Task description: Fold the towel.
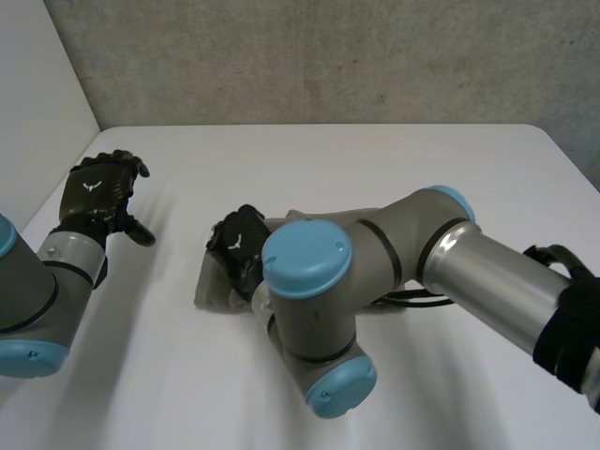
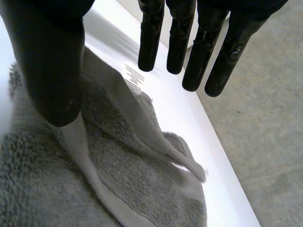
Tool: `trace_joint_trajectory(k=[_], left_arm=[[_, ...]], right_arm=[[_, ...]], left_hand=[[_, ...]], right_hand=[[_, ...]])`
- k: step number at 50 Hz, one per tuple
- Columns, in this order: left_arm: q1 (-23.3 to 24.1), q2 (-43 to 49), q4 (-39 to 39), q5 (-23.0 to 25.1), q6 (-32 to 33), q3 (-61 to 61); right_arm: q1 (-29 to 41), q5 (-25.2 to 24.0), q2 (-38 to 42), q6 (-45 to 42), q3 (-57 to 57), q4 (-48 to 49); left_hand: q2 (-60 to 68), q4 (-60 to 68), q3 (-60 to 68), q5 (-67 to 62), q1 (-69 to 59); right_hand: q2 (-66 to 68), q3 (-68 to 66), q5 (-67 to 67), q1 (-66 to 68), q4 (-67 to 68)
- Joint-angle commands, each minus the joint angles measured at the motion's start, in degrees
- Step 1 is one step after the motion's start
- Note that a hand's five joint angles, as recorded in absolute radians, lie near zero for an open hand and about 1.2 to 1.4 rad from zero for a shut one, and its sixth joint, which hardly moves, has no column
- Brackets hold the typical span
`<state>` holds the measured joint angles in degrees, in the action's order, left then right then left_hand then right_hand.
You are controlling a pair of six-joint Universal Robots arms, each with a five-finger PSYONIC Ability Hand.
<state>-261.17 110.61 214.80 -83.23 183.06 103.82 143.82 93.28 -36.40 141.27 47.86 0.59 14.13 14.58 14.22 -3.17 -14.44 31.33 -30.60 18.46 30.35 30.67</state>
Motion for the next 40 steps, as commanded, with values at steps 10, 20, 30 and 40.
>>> trace_joint_trajectory(k=[10,20,30,40], left_arm=[[2.3,-0.5,-0.9,1.1,0.1,0.0],[15.9,-0.7,-4.7,8.6,-0.2,-1.3],[22.4,6.4,-5.6,9.8,0.5,-7.2],[22.4,15.1,-6.6,5.9,1.9,-14.4]], right_arm=[[-16.9,-3.0,-23.0,8.4,26.6,-1.1],[-26.3,-8.0,-30.2,9.3,44.1,5.5],[-28.4,-8.1,-30.7,9.3,50.0,10.1],[-28.4,-7.9,-29.3,9.0,51.5,12.7]], left_hand=[[-2.2,-2.7,-2.3,1.3,2.5],[-2.1,-2.5,-2.2,1.1,2.4],[-1.9,-2.3,-2.0,0.9,2.2],[-1.7,-2.2,-1.8,0.8,2.0]], right_hand=[[-3.2,2.5,-0.4,-2.3,-2.6],[-3.2,2.5,-0.4,-2.3,-2.6],[-3.2,2.5,-0.4,-2.3,-2.6],[-3.4,2.7,-0.5,-2.4,-2.8]])
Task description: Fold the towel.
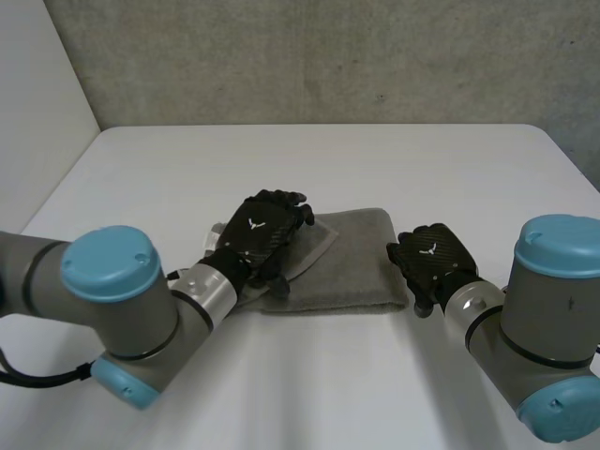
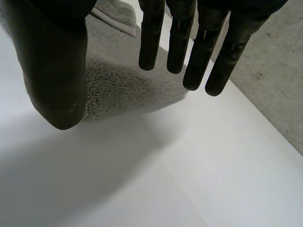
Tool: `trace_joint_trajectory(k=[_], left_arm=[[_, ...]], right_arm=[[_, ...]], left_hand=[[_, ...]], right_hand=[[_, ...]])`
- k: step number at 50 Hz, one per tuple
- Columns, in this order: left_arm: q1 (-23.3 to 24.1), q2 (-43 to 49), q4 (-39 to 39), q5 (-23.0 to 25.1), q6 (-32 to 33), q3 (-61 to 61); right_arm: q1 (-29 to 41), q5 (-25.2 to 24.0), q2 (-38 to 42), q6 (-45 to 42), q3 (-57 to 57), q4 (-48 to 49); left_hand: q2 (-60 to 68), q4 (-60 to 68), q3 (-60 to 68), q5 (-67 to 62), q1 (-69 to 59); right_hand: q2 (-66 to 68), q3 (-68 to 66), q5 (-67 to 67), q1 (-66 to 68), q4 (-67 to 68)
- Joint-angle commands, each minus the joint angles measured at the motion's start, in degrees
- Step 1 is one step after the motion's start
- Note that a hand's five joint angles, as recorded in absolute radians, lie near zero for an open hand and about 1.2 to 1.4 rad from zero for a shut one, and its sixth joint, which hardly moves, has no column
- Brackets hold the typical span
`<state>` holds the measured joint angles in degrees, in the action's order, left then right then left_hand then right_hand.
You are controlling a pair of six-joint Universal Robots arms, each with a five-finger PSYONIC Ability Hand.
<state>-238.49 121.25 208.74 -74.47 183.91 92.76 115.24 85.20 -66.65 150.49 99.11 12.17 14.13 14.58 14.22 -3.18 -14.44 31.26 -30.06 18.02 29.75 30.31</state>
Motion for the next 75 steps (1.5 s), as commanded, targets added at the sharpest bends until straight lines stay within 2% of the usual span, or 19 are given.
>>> trace_joint_trajectory(k=[1,8,10,14,18,24,31,51,58,60,61,62,64,65,66,72,73,74,75], left_arm=[[-0.3,4.4,-0.5,-2.9,1.0,-3.4],[-0.7,4.7,-1.1,-4.0,1.1,-3.6],[-0.8,4.6,-1.1,-5.2,1.1,-3.9],[-2.3,5.1,-1.4,-11.5,1.3,-4.8],[-2.8,5.2,-1.8,-12.5,1.5,-4.8],[-6.7,5.8,-2.8,-16.3,6.9,-4.7],[-8.0,5.8,-2.8,-22.2,10.3,-4.4],[-7.9,0.7,-2.5,-23.2,9.6,-0.1],[-7.9,-0.2,-2.4,-23.1,9.6,0.6],[-8.0,-0.7,-2.3,-23.0,9.5,0.6],[-8.0,-0.7,-2.3,-23.0,9.5,0.6],[-8.0,-0.8,-2.3,-23.0,9.5,0.6],[-8.0,-0.8,-2.3,-23.0,9.5,0.6],[-8.1,-1.2,-2.2,-23.0,9.4,0.6],[-8.4,-1.3,-2.2,-23.0,9.1,0.6],[-8.8,-1.3,-2.2,-23.1,8.9,0.6],[-8.9,-1.2,-2.1,-23.2,8.9,0.6],[-8.9,-1.1,-2.2,-23.2,9.0,0.5],[-8.9,-1.1,-2.2,-23.2,9.0,0.5]], right_arm=[[0.2,0.1,0.9,-0.2,0.2,1.1],[0.2,0.2,2.0,-0.5,0.2,1.7],[0.2,0.2,2.1,-0.5,0.2,1.7],[0.2,0.2,2.2,-0.6,0.2,1.7],[0.1,0.3,2.1,-0.6,0.2,1.8],[0.1,0.3,2.2,-0.6,0.2,2.1],[0.1,0.3,2.1,-0.5,0.6,2.8],[0.3,-0.2,4.9,3.1,2.9,13.8],[0.3,-3.5,7.1,7.5,2.1,13.4],[0.3,-3.6,7.1,7.9,2.1,13.4],[0.3,-3.6,7.1,7.9,2.1,13.4],[0.3,-3.7,7.1,8.0,2.1,13.3],[0.3,-3.7,7.0,8.2,2.1,13.3],[0.3,-3.7,7.0,8.2,2.1,13.3],[0.3,-3.7,6.8,8.5,2.1,13.3],[0.2,-3.6,6.7,10.2,2.2,13.2],[0.2,-3.6,6.7,10.2,2.2,13.2],[0.2,-3.6,6.7,10.3,2.2,13.3],[0.2,-3.6,6.7,10.3,2.2,13.3]], left_hand=[[-1.7,-2.2,-1.8,0.8,2.0],[-1.6,-2.0,-1.7,0.6,1.9],[-1.7,-2.2,-1.8,0.8,2.0],[-1.7,-2.2,-1.8,0.8,2.0],[-1.7,-2.2,-1.8,0.8,2.0],[-1.6,-2.0,-1.7,0.6,1.9],[-1.7,-2.2,-1.8,0.8,2.0],[-2.1,-2.5,-2.2,1.1,2.4],[0.6,0.2,0.5,-1.6,-0.3],[17.7,17.2,17.6,-18.6,-17.4],[17.8,17.3,17.7,-18.7,-17.5],[31.3,30.8,31.2,-32.2,-31.0],[31.4,31.0,31.3,-32.4,-31.1],[51.1,50.6,51.0,-52.0,-50.7],[52.4,52.0,52.3,-53.4,-52.1],[48.9,48.5,48.8,-49.9,-48.6],[39.9,39.5,39.8,-40.9,-39.6],[24.5,24.0,24.4,-25.5,-24.2],[24.3,23.9,24.3,-25.3,-24.0]], right_hand=[[-3.3,2.1,-0.1,-1.8,-2.4],[-3.2,2.0,0.1,-1.7,-2.2],[-3.2,2.0,0.1,-1.7,-2.2],[-3.2,2.0,0.1,-1.7,-2.2],[-3.3,2.1,-0.1,-1.8,-2.4],[-3.2,2.0,0.1,-1.7,-2.2],[-2.5,1.3,0.7,-1.0,-1.6],[3.7,-4.9,7.0,5.2,4.7],[6.1,-7.3,9.3,7.6,7.0],[6.4,-7.6,9.6,7.9,7.4],[6.4,-7.6,9.7,7.9,7.4],[7.1,-8.3,10.3,8.6,8.0],[9.4,-10.6,12.7,10.9,10.4],[9.4,-10.6,12.7,10.9,10.4],[10.1,-11.3,13.3,11.6,11.1],[10.8,-12.0,14.0,12.3,11.7],[10.8,-12.0,14.0,12.3,11.7],[11.0,-12.2,14.2,12.5,11.9],[11.0,-12.2,14.2,12.5,11.9]])
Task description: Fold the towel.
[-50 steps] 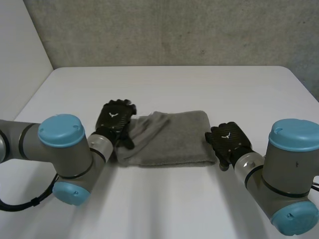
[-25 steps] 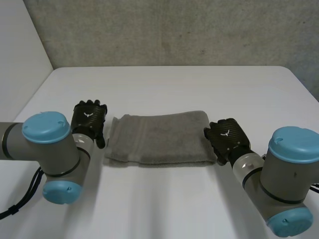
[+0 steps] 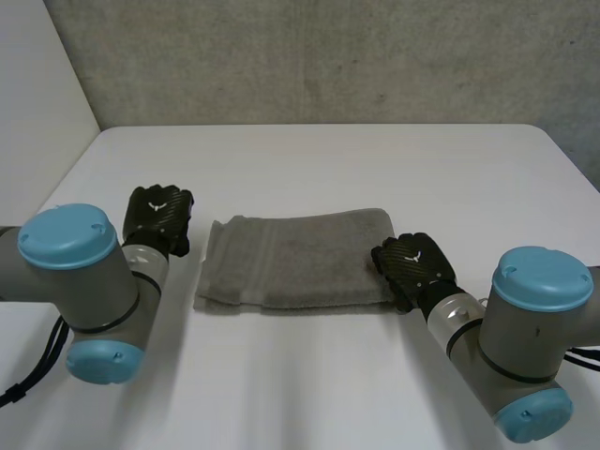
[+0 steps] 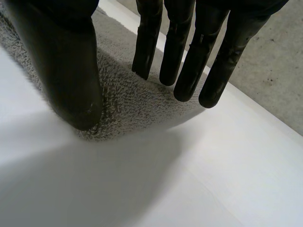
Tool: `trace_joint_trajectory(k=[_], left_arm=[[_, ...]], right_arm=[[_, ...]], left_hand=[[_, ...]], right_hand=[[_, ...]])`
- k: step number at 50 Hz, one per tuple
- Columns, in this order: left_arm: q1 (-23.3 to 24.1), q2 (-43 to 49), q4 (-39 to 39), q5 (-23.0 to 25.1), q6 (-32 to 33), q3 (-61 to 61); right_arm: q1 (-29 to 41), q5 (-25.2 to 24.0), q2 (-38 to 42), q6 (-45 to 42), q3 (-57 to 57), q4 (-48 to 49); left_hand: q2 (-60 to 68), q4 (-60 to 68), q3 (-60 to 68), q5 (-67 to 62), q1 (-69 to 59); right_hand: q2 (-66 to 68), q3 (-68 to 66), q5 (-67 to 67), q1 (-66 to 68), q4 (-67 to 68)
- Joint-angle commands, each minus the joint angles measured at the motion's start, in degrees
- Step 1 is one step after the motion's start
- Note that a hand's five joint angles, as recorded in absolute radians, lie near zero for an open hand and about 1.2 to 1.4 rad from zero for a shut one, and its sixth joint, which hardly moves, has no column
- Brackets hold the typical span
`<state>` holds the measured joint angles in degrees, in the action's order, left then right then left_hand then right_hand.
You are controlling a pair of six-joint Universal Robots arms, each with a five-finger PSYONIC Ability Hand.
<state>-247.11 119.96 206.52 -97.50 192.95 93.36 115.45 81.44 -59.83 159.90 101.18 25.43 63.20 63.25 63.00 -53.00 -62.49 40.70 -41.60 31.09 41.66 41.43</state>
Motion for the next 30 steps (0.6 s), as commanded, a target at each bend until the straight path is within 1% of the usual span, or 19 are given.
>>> trace_joint_trajectory(k=[1,2,3,4,5,6,7,8,9,15,17,18,21,22,24,25,27,28,30], left_arm=[[-0.3,0.3,0.0,-0.2,0.0,-0.1],[-0.3,0.4,0.0,-0.3,0.1,-0.3],[-0.3,0.4,0.0,-0.3,0.1,-0.3],[-0.3,0.4,0.0,-0.4,0.1,-0.3],[-0.3,0.4,0.0,-0.4,0.1,-0.3],[-0.3,0.4,0.0,-0.4,0.1,-0.3],[-0.3,0.4,0.0,-0.4,0.1,-0.3],[-0.3,0.4,0.0,-0.6,0.1,-0.3],[-0.3,0.4,0.0,-0.6,0.1,-0.3],[-0.3,0.1,0.1,-0.6,0.1,-0.3],[-0.3,0.1,0.1,-0.6,0.1,-0.3],[-0.3,0.1,0.1,-0.6,0.1,-0.3],[-0.3,-0.1,0.1,-0.7,0.0,-0.3],[-0.3,-0.1,0.1,-0.7,0.0,-0.3],[-0.3,-0.3,0.0,-0.7,0.0,-0.3],[-0.3,-0.3,0.0,-0.7,0.0,-0.3],[-0.3,-0.7,0.1,-0.7,-0.1,-0.3],[-0.3,-0.7,0.1,-0.7,-0.1,-0.3],[-0.3,-1.6,0.0,-0.5,-0.2,-0.3]], right_arm=[[-0.1,0.1,-0.1,0.9,0.2,0.1],[-0.1,0.1,0.1,0.9,0.0,0.1],[-0.1,0.1,0.1,0.9,0.0,0.1],[-0.1,0.1,0.2,0.8,0.0,0.1],[-0.1,0.1,0.2,0.8,0.0,0.1],[-0.1,0.0,0.3,0.8,0.0,0.1],[-0.1,0.0,0.4,0.8,-0.1,0.1],[-0.1,0.0,0.4,0.8,-0.1,0.1],[-0.2,-0.1,0.4,0.8,0.0,0.1],[-2.9,-0.1,-1.4,0.9,0.0,-2.2],[-4.6,-0.4,-5.1,0.7,0.3,-6.3],[-4.6,-0.4,-5.1,0.7,0.3,-6.3],[-7.9,-3.6,-9.8,0.2,2.0,-11.8],[-7.9,-3.7,-9.8,0.2,2.0,-11.8],[-10.6,-7.0,-11.8,-0.3,3.6,-14.0],[-10.6,-7.0,-11.8,-0.3,3.6,-14.0],[-14.3,-8.6,-15.2,-2.6,4.7,-15.7],[-14.3,-8.6,-15.2,-2.6,4.7,-15.7],[-16.9,-8.8,-16.9,-6.9,5.1,-16.9]], left_hand=[[-37.5,-37.6,-37.4,37.3,36.8],[-45.7,-45.7,-45.5,45.5,45.0],[-45.7,-45.8,-45.6,45.5,45.0],[-50.4,-50.5,-50.2,50.2,49.7],[-50.5,-50.5,-50.3,50.3,49.7],[-50.5,-50.5,-50.3,50.3,49.7],[-50.8,-50.8,-50.6,50.6,50.1],[-51.0,-51.0,-50.8,50.8,50.3],[-51.0,-51.0,-50.8,50.8,50.3],[-51.5,-51.5,-51.3,51.3,50.8],[-51.5,-51.5,-51.3,51.3,50.8],[-51.5,-51.5,-51.3,51.3,50.8],[-51.6,-51.7,-51.4,51.4,50.9],[-51.6,-51.7,-51.4,51.4,50.9],[-51.8,-51.9,-51.6,51.6,51.1],[-51.8,-51.9,-51.6,51.6,51.1],[-52.0,-52.0,-51.8,51.8,51.3],[-52.0,-52.0,-51.8,51.8,51.3],[-52.1,-52.2,-51.9,51.9,51.4]], right_hand=[[3.2,-2.3,2.8,2.2,2.4],[8.0,-7.1,7.6,7.1,7.3],[8.1,-7.2,7.7,7.1,7.3],[11.7,-10.8,11.3,10.8,11.0],[11.8,-10.9,11.4,10.8,11.0],[20.3,-19.4,19.9,19.3,19.5],[31.7,-30.8,31.3,30.7,30.9],[31.8,-30.9,31.4,30.8,31.1],[38.6,-37.7,38.2,37.7,37.9],[39.3,-38.4,38.9,38.3,38.6],[39.3,-38.4,38.9,38.3,38.6],[39.3,-38.4,38.9,38.3,38.6],[39.3,-38.4,38.9,38.3,38.6],[39.3,-38.4,38.9,38.3,38.6],[39.3,-38.4,38.9,38.3,38.6],[39.3,-38.4,38.9,38.3,38.6],[39.3,-38.4,38.9,38.3,38.6],[39.3,-38.4,38.9,38.3,38.6],[39.3,-38.4,38.9,38.3,38.6]])
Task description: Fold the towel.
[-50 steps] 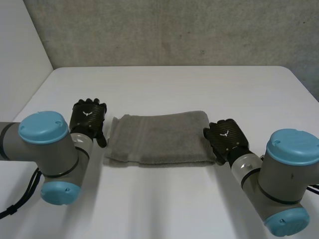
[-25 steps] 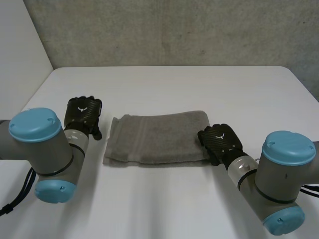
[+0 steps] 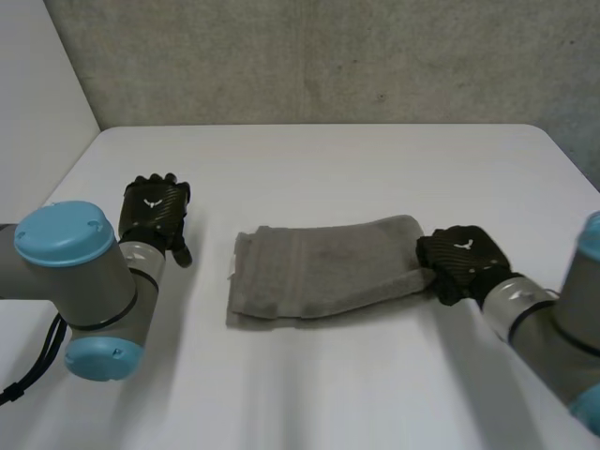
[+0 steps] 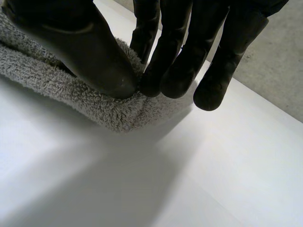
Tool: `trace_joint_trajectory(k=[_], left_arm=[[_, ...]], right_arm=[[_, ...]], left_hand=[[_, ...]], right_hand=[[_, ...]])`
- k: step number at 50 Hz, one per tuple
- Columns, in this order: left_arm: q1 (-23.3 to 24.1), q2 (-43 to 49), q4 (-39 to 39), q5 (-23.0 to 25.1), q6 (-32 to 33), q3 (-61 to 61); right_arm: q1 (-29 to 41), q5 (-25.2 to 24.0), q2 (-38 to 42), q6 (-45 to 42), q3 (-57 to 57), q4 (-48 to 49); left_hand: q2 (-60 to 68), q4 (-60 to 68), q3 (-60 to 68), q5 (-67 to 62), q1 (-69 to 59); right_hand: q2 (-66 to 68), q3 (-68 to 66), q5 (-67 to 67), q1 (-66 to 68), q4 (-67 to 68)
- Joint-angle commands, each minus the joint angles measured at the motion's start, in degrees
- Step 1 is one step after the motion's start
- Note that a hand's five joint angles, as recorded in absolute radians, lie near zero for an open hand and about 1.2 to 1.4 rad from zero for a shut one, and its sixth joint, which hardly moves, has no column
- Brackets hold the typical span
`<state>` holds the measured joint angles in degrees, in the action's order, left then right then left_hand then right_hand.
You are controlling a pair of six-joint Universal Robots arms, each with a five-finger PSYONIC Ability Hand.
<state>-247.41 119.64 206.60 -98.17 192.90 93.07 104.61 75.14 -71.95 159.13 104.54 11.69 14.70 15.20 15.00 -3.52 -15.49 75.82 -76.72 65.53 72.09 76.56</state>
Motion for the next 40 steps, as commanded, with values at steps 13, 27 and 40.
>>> trace_joint_trajectory(k=[13,27,40], left_arm=[[0.3,-4.3,-0.1,1.0,-8.0,0.4],[0.1,-4.9,-0.1,1.0,-10.4,0.4],[3.9,-5.8,-0.4,2.4,-11.5,1.1]], right_arm=[[8.0,5.4,-5.7,-9.4,-8.7,-4.2],[31.7,9.6,9.0,-9.1,-18.8,-4.3],[32.8,14.0,6.6,-7.5,-17.4,-4.2]], left_hand=[[-3.8,-4.3,-4.1,2.6,4.6],[-3.8,-4.3,-4.1,2.6,4.6],[-4.0,-4.5,-4.3,2.8,4.8]], right_hand=[[4.2,-3.3,4.5,7.9,3.4],[4.2,-3.3,4.5,7.9,3.4],[-60.9,61.8,-60.6,-57.1,-61.6]])
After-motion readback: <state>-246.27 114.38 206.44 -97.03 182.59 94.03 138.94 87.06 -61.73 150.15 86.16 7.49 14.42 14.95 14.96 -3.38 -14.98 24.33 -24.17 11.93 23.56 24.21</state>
